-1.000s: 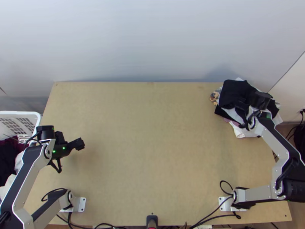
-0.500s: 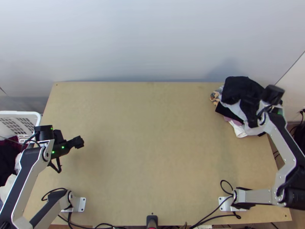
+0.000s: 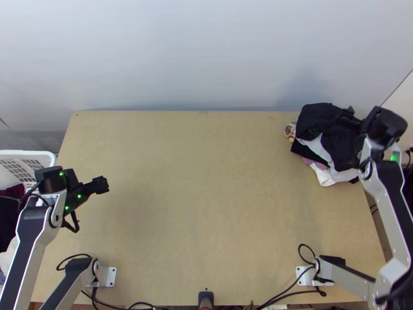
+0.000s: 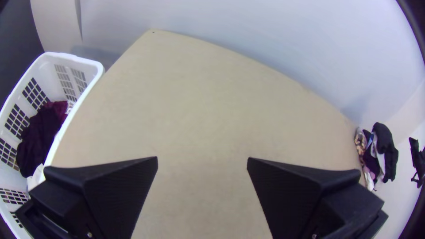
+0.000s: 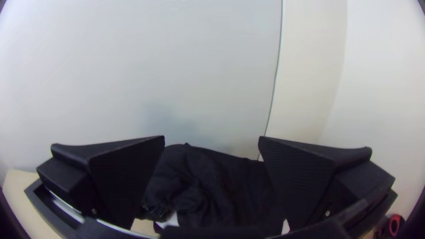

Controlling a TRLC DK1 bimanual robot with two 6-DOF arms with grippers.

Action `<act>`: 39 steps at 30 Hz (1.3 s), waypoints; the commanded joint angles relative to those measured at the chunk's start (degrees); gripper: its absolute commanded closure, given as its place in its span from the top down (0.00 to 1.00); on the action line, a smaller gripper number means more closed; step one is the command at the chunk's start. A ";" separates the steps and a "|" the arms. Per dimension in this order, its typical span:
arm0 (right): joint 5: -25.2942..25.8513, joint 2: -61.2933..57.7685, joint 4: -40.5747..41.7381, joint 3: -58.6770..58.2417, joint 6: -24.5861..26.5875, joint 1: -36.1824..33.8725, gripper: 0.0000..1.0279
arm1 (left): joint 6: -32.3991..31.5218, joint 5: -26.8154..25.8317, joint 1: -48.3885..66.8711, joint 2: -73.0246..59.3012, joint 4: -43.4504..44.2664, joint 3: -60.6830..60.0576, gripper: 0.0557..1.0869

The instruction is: Fold the t-shirt

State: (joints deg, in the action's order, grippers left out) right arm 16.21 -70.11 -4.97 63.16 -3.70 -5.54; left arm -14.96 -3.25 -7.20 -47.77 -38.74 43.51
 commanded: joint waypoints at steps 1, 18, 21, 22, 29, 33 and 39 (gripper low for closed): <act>0.14 9.90 1.98 -11.21 4.58 8.53 0.96 | 0.81 4.30 2.10 5.32 0.42 -1.23 0.95; 0.05 32.93 23.87 -50.94 9.24 22.33 0.96 | 7.75 10.54 2.54 22.81 13.08 -22.68 0.95; -0.12 33.98 23.96 -53.66 7.40 21.01 0.96 | 10.74 12.74 2.54 26.41 18.88 -27.77 0.95; -0.30 34.95 23.87 -54.81 7.22 20.66 0.96 | 11.71 13.53 2.54 28.08 20.20 -29.53 0.95; -0.39 60.61 12.79 -62.80 6.87 19.16 0.96 | 10.21 13.44 3.25 37.40 26.52 -33.75 0.95; -0.65 70.28 7.52 -62.98 8.45 20.57 0.96 | 8.28 13.44 3.69 42.58 28.99 -35.68 0.95; -0.65 70.19 7.52 -62.98 10.21 19.52 0.96 | 7.58 13.35 6.85 47.68 29.16 -40.25 0.95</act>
State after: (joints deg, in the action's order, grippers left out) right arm 15.59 -5.91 4.95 1.72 5.02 14.44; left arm -6.42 10.02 -2.98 -5.37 -10.52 7.68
